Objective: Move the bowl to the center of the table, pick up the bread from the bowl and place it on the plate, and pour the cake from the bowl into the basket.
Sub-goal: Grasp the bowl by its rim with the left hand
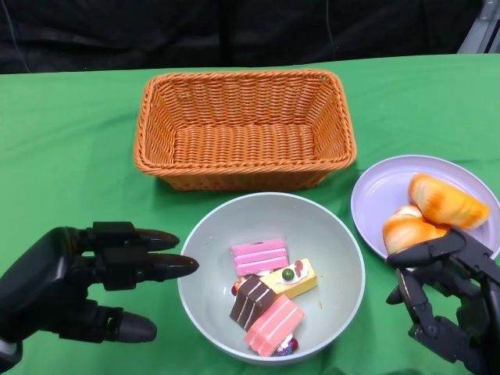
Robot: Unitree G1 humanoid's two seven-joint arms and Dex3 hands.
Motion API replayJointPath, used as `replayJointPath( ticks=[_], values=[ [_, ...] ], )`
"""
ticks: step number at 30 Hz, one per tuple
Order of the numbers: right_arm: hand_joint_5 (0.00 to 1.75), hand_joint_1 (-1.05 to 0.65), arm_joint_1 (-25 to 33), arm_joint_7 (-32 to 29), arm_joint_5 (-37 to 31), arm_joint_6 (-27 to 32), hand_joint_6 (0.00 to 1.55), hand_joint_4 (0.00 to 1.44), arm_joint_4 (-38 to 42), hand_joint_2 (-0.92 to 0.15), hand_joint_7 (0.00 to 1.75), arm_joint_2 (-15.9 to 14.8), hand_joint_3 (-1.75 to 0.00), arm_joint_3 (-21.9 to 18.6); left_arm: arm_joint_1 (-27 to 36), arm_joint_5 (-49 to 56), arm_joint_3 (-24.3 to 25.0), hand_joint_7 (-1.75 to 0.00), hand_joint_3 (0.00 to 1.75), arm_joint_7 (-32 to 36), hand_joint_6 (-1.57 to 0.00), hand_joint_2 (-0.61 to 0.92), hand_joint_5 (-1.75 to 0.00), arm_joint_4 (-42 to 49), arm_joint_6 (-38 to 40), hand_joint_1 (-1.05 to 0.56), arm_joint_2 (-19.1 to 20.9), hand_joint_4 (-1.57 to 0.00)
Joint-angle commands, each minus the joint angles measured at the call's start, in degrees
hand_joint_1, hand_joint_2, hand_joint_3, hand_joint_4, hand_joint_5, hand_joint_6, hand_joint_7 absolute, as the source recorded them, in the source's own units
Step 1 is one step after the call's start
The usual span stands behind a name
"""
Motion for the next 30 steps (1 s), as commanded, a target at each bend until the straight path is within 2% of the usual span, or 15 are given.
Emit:
replayJointPath(
  ticks=[1, 9, 16, 21, 26, 30],
  values=[
    [1.5, -0.14, -0.5, -0.3, 0.6, 0.3, 0.66, 0.67, -0.1, -0.77, 1.21, 0.7, -0.61, -1.1, -2.1, 5.8, 2.3, -0.05, 0.0, 2.6, -0.82, 0.85, -0.12, 0.6, -3.7, -0.49, -1.1, -0.81],
    [1.48, -0.18, -0.3, 0.3, 0.5, 0.6, 0.68, 0.68, -0.4, -0.81, 1.17, 1.6, -0.52, -1.5, -6.2, 21.1, 2.6, -0.04, 0.01, 9.5, -0.87, 0.89, -0.12, 0.8, -3.7, -0.47, -1.4, -0.9],
    [1.48, -0.16, 0.0, 0.5, 0.9, 1.3, 0.68, 0.67, -0.8, -0.84, 1.16, 2.4, -0.48, -1.4, -9.4, 32.5, -0.2, -0.03, 0.0, 17.7, -0.92, 0.88, -0.1, 2.3, -2.7, -0.41, -1.1, -0.99],
    [1.48, -0.17, 0.1, 0.7, 0.6, 1.0, 0.68, 0.68, -1.0, -0.84, 1.16, 2.7, -0.46, -1.0, -10.6, 43.9, -7.7, -0.04, 0.0, 29.3, -1.02, 0.85, -0.07, -0.9, 4.2, -0.39, 1.2, -1.08],
    [1.47, -0.16, 0.2, 0.7, 0.3, 1.0, 0.69, 0.69, -0.9, -0.85, 1.16, 3.1, -0.45, -0.7, -13.6, 54.4, -21.3, -0.02, 0.0, 43.6, -1.06, 0.84, -0.03, -1.8, 13.7, -0.38, 3.7, -1.09],
    [1.46, -0.18, 0.5, 0.4, -0.2, 1.3, 0.69, 0.69, -1.5, -0.85, 1.15, 3.4, -0.44, -0.6, -16.6, 58.7, -31.7, 0.0, 0.0, 50.9, -1.03, 0.84, 0.0, -0.7, 20.9, -0.37, 5.2, -1.04]
  ],
)
